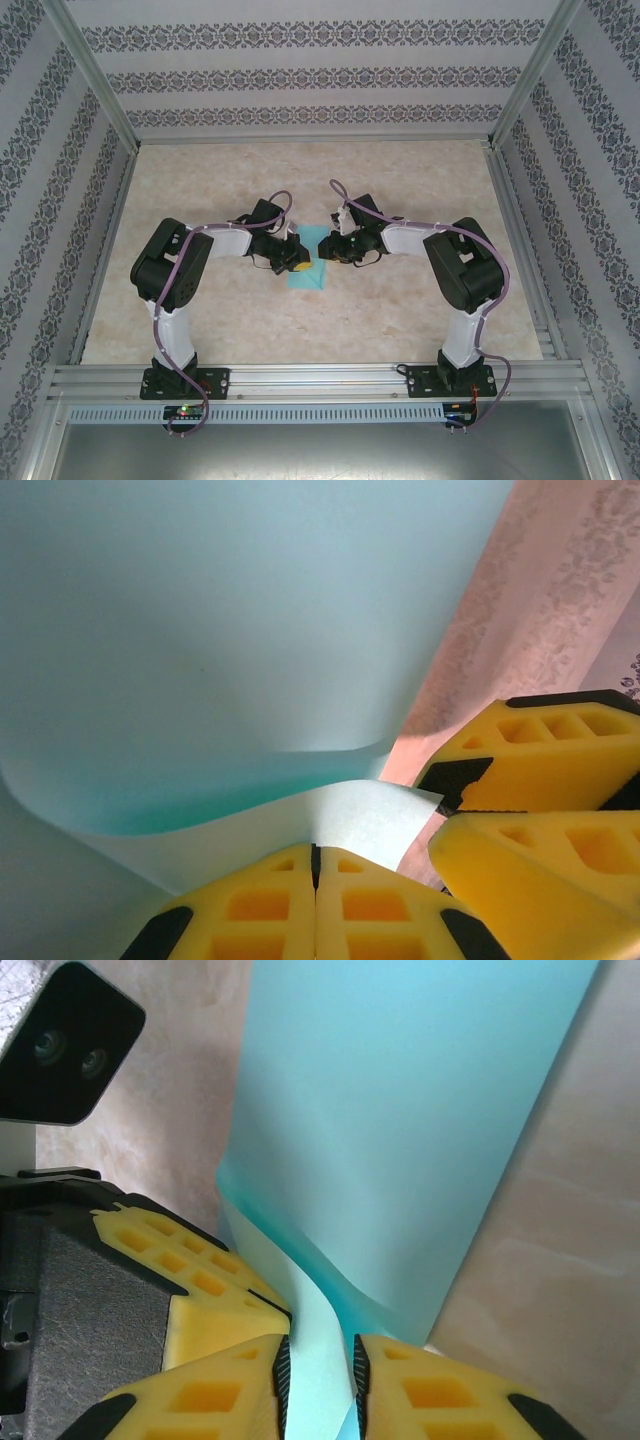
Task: Fold a paper plane with a square sheet of paper (pick it up from the middle)
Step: Fold the triangle a second time at the center of the table.
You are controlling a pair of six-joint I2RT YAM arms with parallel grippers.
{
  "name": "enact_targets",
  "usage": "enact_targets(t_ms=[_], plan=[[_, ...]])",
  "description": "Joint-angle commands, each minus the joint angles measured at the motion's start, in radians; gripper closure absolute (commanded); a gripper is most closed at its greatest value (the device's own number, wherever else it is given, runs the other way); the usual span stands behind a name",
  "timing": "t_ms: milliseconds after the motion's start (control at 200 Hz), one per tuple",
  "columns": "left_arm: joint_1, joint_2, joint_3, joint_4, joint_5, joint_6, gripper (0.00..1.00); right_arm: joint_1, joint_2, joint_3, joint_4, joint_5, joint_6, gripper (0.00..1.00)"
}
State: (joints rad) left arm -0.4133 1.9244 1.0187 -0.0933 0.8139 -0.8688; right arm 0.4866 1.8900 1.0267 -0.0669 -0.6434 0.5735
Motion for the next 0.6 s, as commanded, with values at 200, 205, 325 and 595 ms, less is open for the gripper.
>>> enact_targets(t_ms=[200, 205, 325, 595], plan=[[-0.016, 0.010, -0.009, 0.017, -0.010, -0.006, 0.92, 0.017, -0.004, -0.036, 0.036, -0.004, 0.030, 0.74], [-0.015, 0.009, -0.009, 0.017, -0.009, -0.006, 0.92, 0.017, -0.003, -0.036, 0.037, -0.004, 0.031, 0.74], [-0.016, 0.008, -0.011, 0.017, -0.009, -0.004, 0.92, 0.018, -0.007, -0.039, 0.044, 0.003, 0.034, 0.82], [-0.016, -0.003, -0.002, 0.019, 0.004, -0.001, 0.92, 0.021, 0.006, -0.007, -0.011, 0.037, -0.062, 0.95]])
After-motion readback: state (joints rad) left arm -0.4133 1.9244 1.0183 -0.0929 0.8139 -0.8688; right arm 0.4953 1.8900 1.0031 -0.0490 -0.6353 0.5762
